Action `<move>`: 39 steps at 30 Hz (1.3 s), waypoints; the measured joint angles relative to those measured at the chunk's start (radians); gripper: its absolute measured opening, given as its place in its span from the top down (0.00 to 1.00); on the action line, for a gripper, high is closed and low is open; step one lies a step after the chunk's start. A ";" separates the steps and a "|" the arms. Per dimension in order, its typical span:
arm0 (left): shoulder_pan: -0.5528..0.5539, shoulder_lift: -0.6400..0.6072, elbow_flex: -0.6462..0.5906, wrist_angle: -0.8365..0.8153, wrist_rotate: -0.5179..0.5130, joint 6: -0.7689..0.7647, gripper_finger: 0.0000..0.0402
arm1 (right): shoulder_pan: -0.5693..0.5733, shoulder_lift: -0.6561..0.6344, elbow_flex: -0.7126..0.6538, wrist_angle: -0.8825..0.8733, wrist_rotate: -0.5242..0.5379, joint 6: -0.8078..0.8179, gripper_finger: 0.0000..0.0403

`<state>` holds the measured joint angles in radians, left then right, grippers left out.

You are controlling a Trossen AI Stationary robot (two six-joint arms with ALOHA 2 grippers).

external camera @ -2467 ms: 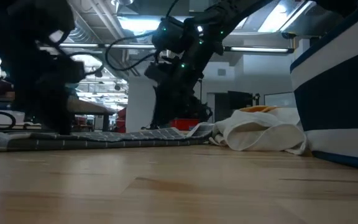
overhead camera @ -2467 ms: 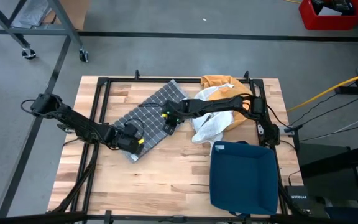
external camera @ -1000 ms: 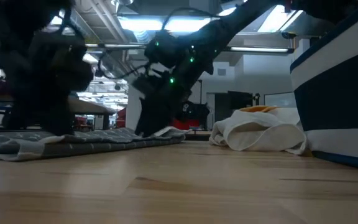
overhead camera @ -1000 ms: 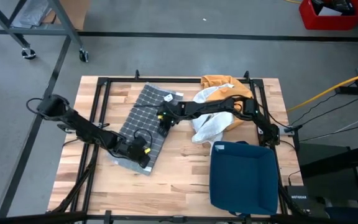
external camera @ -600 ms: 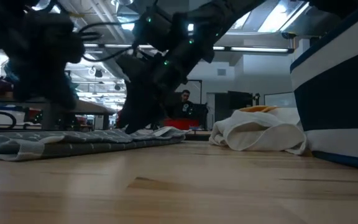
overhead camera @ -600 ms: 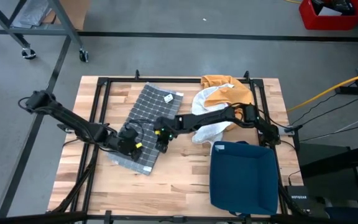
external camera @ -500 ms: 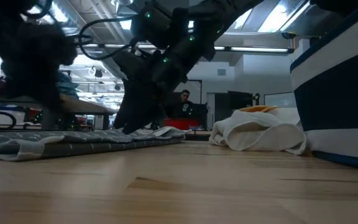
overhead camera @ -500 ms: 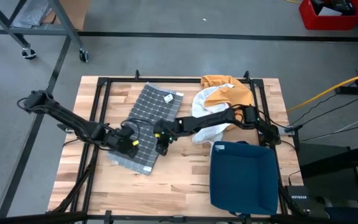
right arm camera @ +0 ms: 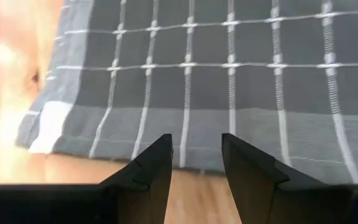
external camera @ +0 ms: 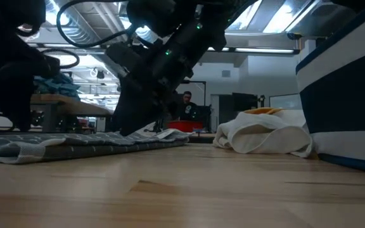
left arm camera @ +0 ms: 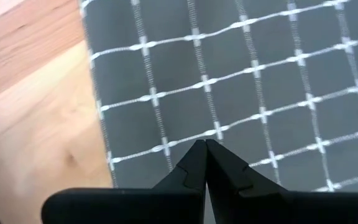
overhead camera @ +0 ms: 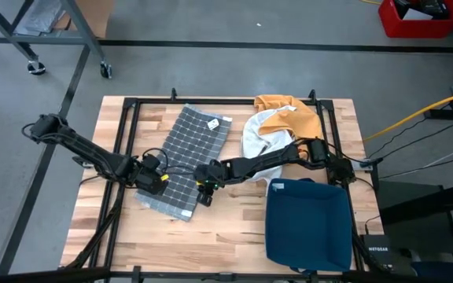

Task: Fold towel
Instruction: Fold the gray towel

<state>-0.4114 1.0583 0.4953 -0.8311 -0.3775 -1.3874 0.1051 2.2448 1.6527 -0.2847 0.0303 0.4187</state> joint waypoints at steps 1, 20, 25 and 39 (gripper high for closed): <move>0.000 0.006 0.000 0.000 0.000 -0.018 1.00 | 0.000 0.000 0.000 0.000 0.006 0.001 0.64; -0.001 0.142 0.000 0.146 0.183 -0.057 1.00 | -0.001 0.059 0.005 -0.022 0.002 0.028 0.64; -0.012 0.143 0.000 0.239 0.343 -0.019 1.00 | -0.001 0.056 0.007 -0.109 -0.030 0.027 0.64; -0.063 0.140 0.001 0.418 0.353 0.137 1.00 | -0.001 -0.046 -0.006 -0.347 0.028 -0.030 0.64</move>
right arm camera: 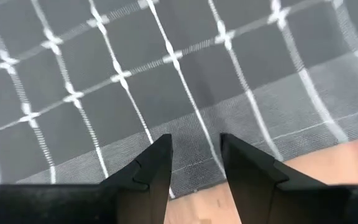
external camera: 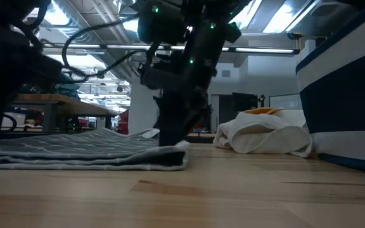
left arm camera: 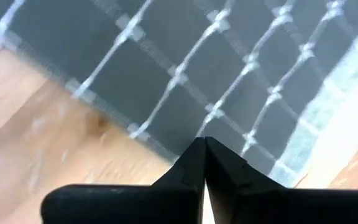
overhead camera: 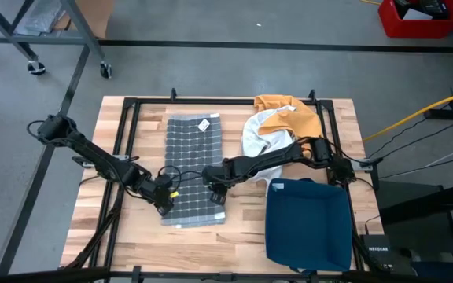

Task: Fold towel
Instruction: Fold the gray towel

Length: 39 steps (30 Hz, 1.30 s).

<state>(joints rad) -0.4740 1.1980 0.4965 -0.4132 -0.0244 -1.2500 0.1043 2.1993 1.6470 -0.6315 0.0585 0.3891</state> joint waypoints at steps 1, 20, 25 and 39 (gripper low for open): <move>0.000 0.000 0.002 0.008 -0.017 0.025 1.00 | 0.000 -0.013 0.000 -0.002 0.003 -0.016 0.64; 0.008 0.000 0.054 0.042 -0.110 0.518 0.88 | 0.011 -0.036 0.075 -0.195 -0.224 -0.106 0.64; 0.018 0.000 0.053 0.044 -0.110 0.558 0.70 | 0.016 -0.037 0.085 -0.191 -0.225 -0.106 0.64; 0.009 0.000 0.119 0.105 0.209 0.669 0.59 | 0.012 -0.037 0.085 -0.177 -0.165 -0.118 0.62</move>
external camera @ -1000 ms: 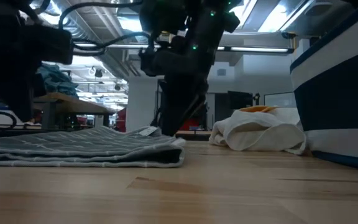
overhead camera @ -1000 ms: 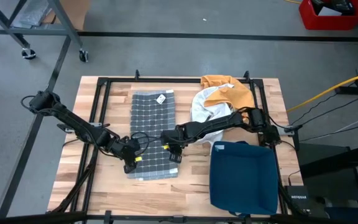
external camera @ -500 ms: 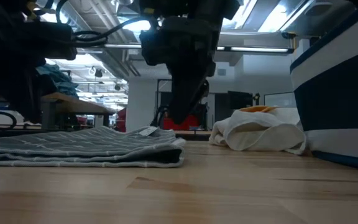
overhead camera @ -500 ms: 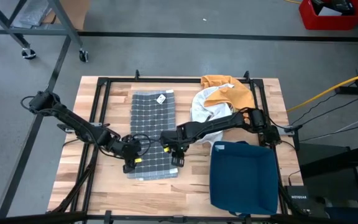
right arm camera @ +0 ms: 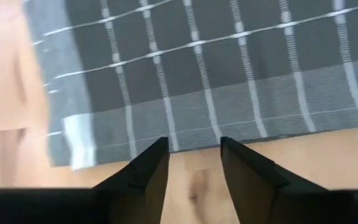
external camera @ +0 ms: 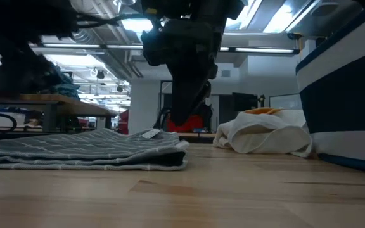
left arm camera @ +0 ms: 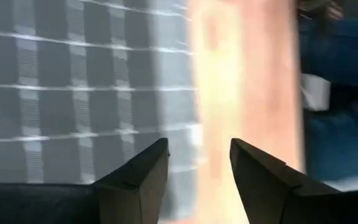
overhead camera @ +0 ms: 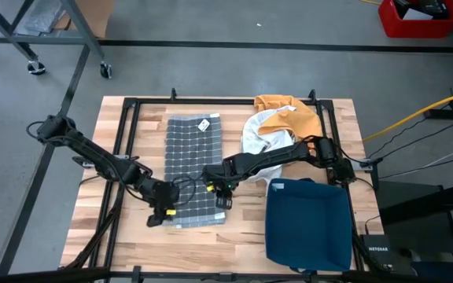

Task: Fold towel
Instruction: Fold the gray towel

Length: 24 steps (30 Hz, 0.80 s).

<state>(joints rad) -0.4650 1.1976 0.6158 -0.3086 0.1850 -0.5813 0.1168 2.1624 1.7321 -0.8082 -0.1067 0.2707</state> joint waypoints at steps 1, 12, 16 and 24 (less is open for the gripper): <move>-0.003 0.000 0.005 0.001 0.056 0.003 0.59 | 0.000 0.000 0.000 0.000 0.022 -0.001 0.61; -0.125 0.000 0.009 -0.215 0.360 -0.119 0.59 | -0.023 0.000 0.000 0.044 0.091 0.113 0.56; -0.208 0.000 0.009 -0.330 0.358 -0.117 0.59 | -0.011 0.000 0.000 0.036 -0.080 0.131 0.56; -0.314 0.000 0.009 -0.298 0.104 -0.048 0.59 | 0.108 0.000 0.000 0.049 -0.140 0.080 0.55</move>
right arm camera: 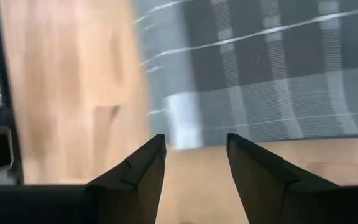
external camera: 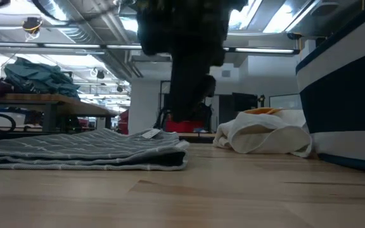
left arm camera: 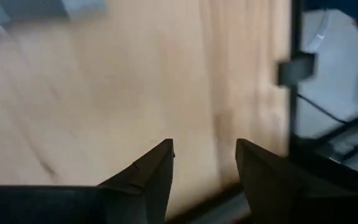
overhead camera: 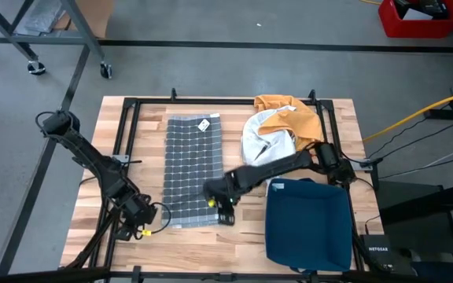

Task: Fold towel
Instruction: Fold the gray towel

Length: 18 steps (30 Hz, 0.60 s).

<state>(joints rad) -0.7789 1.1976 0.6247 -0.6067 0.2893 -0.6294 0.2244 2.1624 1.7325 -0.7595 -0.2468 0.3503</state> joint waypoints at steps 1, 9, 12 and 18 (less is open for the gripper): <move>-0.005 0.000 0.000 0.002 -0.049 0.022 0.59 | 0.017 0.000 0.000 0.000 0.021 -0.020 0.55; -0.013 0.001 0.000 -0.002 -0.424 0.144 0.59 | 0.108 0.000 0.000 0.005 0.250 -0.071 0.55; -0.014 0.002 0.000 -0.002 -0.492 0.184 0.59 | 0.122 0.000 0.000 0.007 0.296 -0.072 0.55; -0.014 0.005 0.000 -0.001 -0.526 0.219 0.59 | 0.130 0.004 0.000 0.007 0.298 -0.143 0.55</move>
<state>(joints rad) -0.7925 1.2027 0.6247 -0.6076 -0.2371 -0.4107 0.3542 2.1667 1.7325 -0.7521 0.0507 0.2075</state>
